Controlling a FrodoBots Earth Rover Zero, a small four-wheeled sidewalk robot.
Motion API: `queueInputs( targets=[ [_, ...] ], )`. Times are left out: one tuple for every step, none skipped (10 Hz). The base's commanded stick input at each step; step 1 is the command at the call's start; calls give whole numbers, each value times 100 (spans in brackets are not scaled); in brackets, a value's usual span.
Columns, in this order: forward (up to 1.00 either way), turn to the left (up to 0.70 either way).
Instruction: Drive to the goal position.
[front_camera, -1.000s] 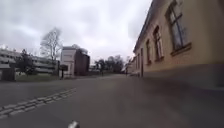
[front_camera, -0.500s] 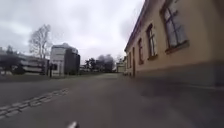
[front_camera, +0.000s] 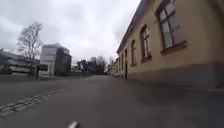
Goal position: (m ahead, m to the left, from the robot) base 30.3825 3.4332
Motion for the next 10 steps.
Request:
queueInputs(
  targets=[
    [100,0],
    [100,0],
    [100,0],
    [100,0],
    [100,0],
    [100,0],
    [100,0],
    [100,0],
    [100,0],
    [100,0]
  ],
)
